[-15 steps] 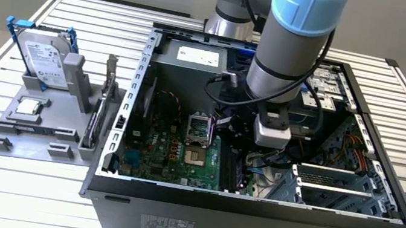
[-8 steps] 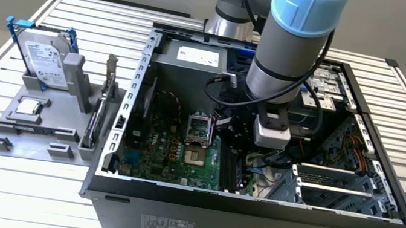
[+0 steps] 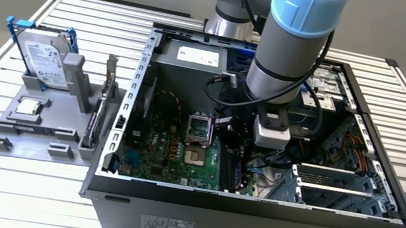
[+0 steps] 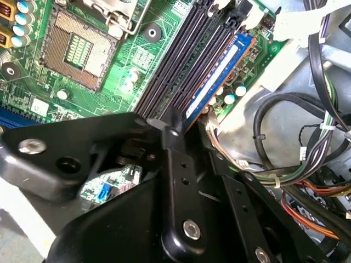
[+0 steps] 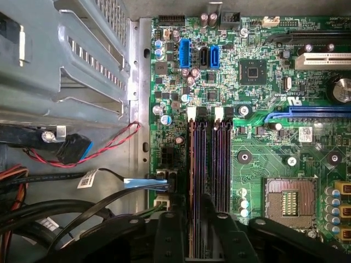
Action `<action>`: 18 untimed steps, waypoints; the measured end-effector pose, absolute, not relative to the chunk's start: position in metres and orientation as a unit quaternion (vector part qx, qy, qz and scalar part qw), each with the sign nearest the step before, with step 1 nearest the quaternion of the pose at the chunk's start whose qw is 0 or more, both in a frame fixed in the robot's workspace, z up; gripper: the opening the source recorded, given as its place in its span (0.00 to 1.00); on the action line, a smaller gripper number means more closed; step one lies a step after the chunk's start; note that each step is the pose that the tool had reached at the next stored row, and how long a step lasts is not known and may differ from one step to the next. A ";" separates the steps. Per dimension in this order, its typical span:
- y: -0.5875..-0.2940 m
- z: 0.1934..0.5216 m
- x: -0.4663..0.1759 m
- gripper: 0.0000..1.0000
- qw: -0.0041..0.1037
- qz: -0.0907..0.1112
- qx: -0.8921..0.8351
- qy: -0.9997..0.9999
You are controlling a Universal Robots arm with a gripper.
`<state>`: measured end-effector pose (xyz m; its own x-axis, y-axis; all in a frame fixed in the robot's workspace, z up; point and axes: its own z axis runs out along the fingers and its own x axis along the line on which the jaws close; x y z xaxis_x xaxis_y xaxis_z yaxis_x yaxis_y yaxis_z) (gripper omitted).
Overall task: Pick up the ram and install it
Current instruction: 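Insert the ram into the slot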
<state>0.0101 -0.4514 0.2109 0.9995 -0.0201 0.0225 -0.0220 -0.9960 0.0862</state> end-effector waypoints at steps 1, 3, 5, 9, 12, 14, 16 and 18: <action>-0.451 0.211 0.010 1.00 0.043 0.011 0.999 -0.011; -0.451 0.212 0.010 1.00 0.043 0.011 0.999 -0.011; -0.451 0.220 0.010 1.00 0.043 0.011 0.999 -0.011; -0.451 0.231 0.010 1.00 0.042 0.010 0.999 -0.011; -0.452 0.232 0.010 0.00 0.042 0.010 0.999 -0.011; -0.452 0.232 0.010 0.00 0.042 0.010 0.999 -0.011; -0.453 0.233 0.010 0.00 0.042 0.010 0.999 -0.011; -0.453 0.233 0.010 0.00 0.042 0.010 0.999 -0.011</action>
